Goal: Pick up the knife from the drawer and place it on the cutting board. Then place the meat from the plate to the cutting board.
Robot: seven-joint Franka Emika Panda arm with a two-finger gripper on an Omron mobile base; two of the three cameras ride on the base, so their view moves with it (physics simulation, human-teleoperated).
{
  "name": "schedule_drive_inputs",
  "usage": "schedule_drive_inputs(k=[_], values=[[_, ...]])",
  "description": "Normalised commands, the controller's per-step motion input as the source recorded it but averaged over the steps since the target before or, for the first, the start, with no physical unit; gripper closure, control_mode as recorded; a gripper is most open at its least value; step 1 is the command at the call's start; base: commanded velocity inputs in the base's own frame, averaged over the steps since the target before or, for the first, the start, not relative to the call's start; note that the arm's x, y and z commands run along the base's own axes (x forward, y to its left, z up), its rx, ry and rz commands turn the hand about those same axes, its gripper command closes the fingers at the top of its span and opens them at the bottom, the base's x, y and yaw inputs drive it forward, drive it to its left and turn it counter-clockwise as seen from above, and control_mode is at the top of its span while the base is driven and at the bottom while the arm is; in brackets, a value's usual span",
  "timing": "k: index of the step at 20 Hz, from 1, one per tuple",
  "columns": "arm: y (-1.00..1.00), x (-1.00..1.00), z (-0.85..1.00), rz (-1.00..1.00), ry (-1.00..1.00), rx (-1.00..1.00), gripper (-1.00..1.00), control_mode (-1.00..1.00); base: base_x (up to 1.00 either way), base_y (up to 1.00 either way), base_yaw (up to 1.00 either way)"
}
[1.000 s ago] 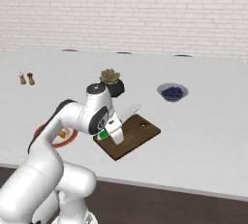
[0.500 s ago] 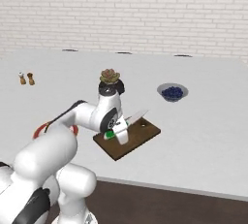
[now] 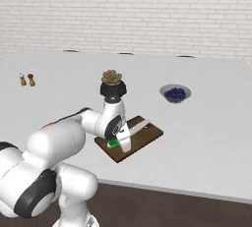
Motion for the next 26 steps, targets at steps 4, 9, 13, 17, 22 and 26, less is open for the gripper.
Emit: schedule_drive_inputs(k=[4, 9, 13, 17, 22, 26], values=[[-0.04, 0.06, -0.36, -0.01, 0.09, 0.01, 1.00, -1.00, 0.00, 0.00, 0.00], [0.00, 0.13, -0.26, -0.01, 0.11, 0.00, 1.00, -1.00, 0.00, 0.00, 0.00], [0.00, 0.09, -0.22, 0.00, 0.10, 0.00, 1.00, -1.00, 0.00, 0.00, 0.00], [0.00, 0.11, -0.10, 0.00, 0.05, 0.00, -1.00, -1.00, 0.00, 0.00, 0.00], [0.00, 0.00, 0.00, 0.00, 0.00, 0.00, -1.00, -1.00, 0.00, 0.00, 0.00], [0.00, 0.00, 0.00, 0.00, 0.00, 0.00, -1.00, -1.00, 0.00, 0.00, 0.00]])
